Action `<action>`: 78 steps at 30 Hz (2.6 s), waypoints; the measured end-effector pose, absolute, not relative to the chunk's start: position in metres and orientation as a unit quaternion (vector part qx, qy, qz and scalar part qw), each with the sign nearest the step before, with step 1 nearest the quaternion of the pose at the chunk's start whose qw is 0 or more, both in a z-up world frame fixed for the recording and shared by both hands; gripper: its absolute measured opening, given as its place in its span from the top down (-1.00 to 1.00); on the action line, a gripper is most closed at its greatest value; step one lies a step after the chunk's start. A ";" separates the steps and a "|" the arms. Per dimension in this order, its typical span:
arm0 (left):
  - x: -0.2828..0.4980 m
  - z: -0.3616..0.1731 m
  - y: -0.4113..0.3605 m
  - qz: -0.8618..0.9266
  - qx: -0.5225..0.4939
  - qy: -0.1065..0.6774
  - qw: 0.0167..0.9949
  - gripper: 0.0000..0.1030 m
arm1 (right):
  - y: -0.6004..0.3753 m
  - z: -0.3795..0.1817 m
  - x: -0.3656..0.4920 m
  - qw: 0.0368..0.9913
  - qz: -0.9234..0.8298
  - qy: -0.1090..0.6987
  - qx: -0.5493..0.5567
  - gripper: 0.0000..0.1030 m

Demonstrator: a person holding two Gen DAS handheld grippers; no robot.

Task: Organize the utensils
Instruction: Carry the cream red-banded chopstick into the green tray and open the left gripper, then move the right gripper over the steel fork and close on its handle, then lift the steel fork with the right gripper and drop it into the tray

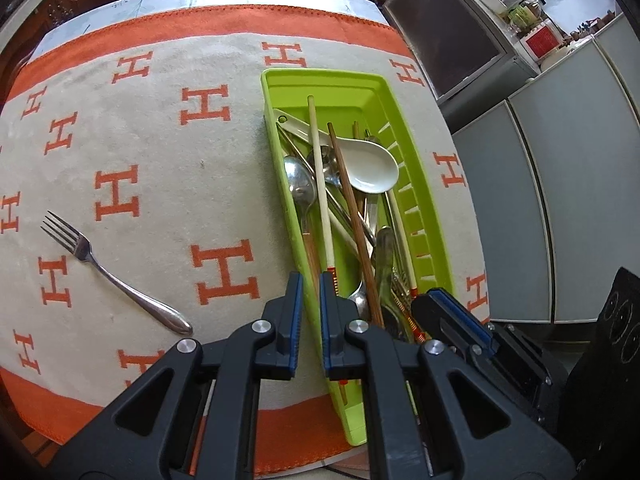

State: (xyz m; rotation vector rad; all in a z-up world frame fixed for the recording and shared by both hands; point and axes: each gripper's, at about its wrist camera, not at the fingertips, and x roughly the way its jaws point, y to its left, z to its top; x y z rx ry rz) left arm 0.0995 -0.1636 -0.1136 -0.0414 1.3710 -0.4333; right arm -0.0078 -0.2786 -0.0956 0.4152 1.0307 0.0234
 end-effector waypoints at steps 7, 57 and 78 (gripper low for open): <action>0.083 -0.114 -0.126 -0.184 0.017 0.626 0.757 0.86 | -0.259 -0.093 -0.001 0.849 0.033 0.496 0.179 0.84; 0.083 -0.165 0.054 -0.042 -0.032 0.611 0.790 0.82 | -0.102 -0.155 0.103 0.745 0.259 0.605 0.108 0.64; 0.084 -0.161 0.073 -0.031 -0.056 0.606 0.793 0.82 | -0.040 -0.154 0.090 0.795 0.236 0.538 -0.151 0.91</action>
